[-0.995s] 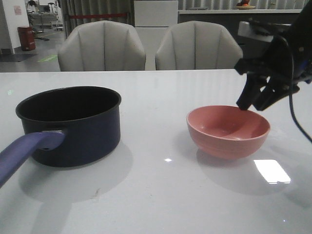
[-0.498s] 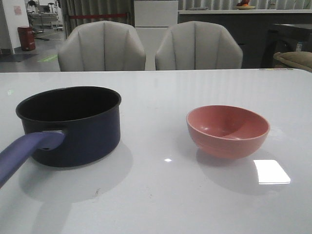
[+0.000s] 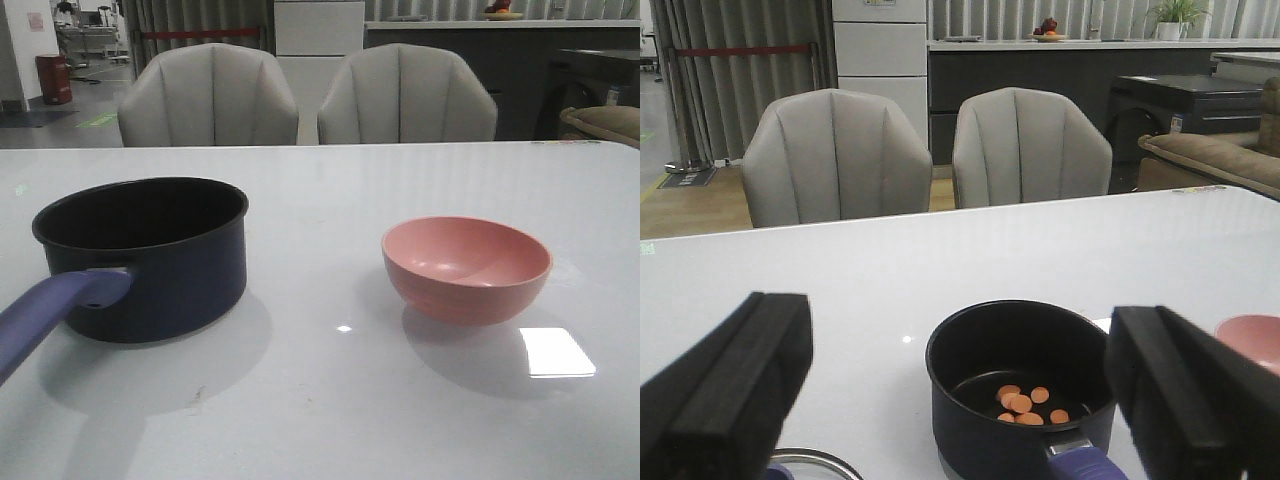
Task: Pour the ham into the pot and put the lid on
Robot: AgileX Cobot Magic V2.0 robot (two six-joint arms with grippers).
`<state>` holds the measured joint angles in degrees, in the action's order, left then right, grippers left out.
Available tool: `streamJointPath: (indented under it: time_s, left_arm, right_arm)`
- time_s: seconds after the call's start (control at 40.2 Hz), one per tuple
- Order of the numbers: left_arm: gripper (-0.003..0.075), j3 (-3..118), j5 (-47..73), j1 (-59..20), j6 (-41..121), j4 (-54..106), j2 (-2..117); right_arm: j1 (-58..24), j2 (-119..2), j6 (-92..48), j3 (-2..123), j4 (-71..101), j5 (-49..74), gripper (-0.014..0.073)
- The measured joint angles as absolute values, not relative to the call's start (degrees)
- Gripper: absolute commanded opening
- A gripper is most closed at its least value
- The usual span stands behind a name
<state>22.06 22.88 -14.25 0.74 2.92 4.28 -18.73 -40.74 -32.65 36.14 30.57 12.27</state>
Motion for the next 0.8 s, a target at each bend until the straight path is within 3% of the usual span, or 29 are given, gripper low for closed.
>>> streamJointPath:
  time_s: [0.398,0.448,0.572,0.622,0.796]
  left_arm:
    - [0.0637,22.06,22.88,-14.25,0.74,2.92,4.28]
    - [0.0637,22.06,22.88,-14.25,0.74,2.92,4.28]
    - [0.0637,22.06,22.88,-14.25,0.74,2.92,4.28]
    - [0.0637,22.06,22.88,-14.25,0.74,2.92,4.28]
    - [0.0637,22.06,22.88,-14.25,0.74,2.92,4.28]
  right_arm:
    - [-18.73,-11.56,-32.78,13.85,31.59,8.23,0.0361]
    - [-18.73,-9.81,-32.78,12.23,31.59,8.23,0.0322]
    - [-18.73,-8.14,-32.78,9.90,31.59,8.23,0.0120]
    - [-18.73,-8.10,-32.78,9.47,31.59,8.23,0.0155]
    - [-18.73,-8.01,-32.78,8.75,31.72,8.23,0.0159]
